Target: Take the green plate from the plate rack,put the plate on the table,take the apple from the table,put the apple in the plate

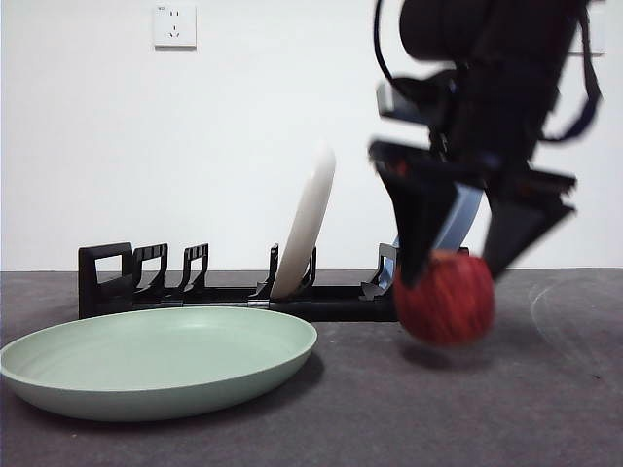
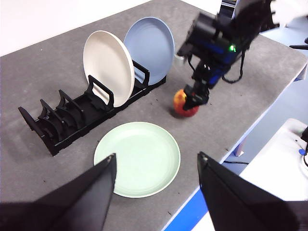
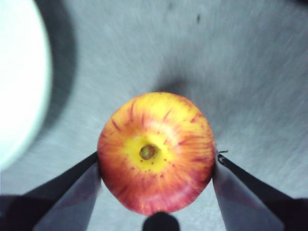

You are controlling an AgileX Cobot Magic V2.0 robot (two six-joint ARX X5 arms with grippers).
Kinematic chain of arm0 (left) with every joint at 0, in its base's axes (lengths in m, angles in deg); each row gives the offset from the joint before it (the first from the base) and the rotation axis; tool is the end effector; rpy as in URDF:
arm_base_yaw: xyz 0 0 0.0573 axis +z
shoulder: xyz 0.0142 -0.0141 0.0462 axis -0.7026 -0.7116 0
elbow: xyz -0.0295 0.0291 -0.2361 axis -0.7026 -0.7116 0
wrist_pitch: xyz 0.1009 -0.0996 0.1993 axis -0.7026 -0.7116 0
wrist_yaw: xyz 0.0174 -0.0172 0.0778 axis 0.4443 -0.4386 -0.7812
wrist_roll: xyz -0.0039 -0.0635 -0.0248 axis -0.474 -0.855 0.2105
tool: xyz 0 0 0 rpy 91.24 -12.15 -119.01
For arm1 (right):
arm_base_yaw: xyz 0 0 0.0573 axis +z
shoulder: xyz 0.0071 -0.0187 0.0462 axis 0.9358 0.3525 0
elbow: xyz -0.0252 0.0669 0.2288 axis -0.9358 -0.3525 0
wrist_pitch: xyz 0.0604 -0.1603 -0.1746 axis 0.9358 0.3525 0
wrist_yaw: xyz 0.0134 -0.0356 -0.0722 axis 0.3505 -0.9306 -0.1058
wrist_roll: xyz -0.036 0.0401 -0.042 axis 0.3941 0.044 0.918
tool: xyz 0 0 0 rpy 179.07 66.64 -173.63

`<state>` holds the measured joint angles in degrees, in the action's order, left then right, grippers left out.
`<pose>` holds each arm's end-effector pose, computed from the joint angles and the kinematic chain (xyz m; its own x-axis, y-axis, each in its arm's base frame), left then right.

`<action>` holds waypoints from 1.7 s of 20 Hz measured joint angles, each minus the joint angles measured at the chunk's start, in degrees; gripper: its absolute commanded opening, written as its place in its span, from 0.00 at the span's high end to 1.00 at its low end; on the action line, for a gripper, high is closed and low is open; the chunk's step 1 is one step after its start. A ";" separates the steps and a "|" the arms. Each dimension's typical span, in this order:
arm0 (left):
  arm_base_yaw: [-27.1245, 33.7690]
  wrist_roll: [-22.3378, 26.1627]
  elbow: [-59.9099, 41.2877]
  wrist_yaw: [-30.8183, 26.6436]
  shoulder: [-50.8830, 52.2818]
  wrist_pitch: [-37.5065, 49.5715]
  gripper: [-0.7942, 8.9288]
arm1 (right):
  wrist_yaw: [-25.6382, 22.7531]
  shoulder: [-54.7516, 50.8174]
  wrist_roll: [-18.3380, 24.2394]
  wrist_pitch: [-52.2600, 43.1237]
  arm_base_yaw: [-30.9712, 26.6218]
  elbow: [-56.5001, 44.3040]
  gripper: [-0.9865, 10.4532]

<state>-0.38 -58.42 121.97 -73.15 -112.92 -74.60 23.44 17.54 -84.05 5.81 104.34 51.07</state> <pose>0.0251 -0.0216 0.3991 0.6648 -0.5947 -0.4520 0.6502 0.7586 -0.0418 0.2484 0.1749 0.1819 0.2938 0.2234 -0.9294 -0.4572 0.8867 0.0686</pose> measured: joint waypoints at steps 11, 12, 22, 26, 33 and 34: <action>0.00 -0.20 0.00 0.31 0.00 0.00 0.63 | 11.21 0.96 -0.02 -3.89 13.97 30.86 0.93; 0.00 -0.35 0.02 0.44 0.00 0.00 0.63 | 11.02 2.32 0.00 -4.42 15.80 32.00 0.93; -0.35 -1.49 0.00 8.50 -0.02 0.00 0.63 | 4.42 21.55 0.50 3.37 19.47 32.74 0.93; -0.66 -1.49 -0.42 8.59 -0.02 0.00 0.63 | 3.41 24.28 1.11 4.79 19.41 32.74 0.93; -0.92 -1.49 -4.66 7.54 -0.07 0.00 0.63 | 2.54 25.97 2.49 7.23 18.64 32.74 0.93; -0.92 -1.49 -4.66 7.41 -0.04 0.00 0.63 | 2.43 26.27 2.69 7.93 18.53 32.74 0.93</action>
<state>-1.30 -59.91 117.31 -65.74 -112.96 -74.60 25.87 43.81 -81.36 13.75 122.88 83.81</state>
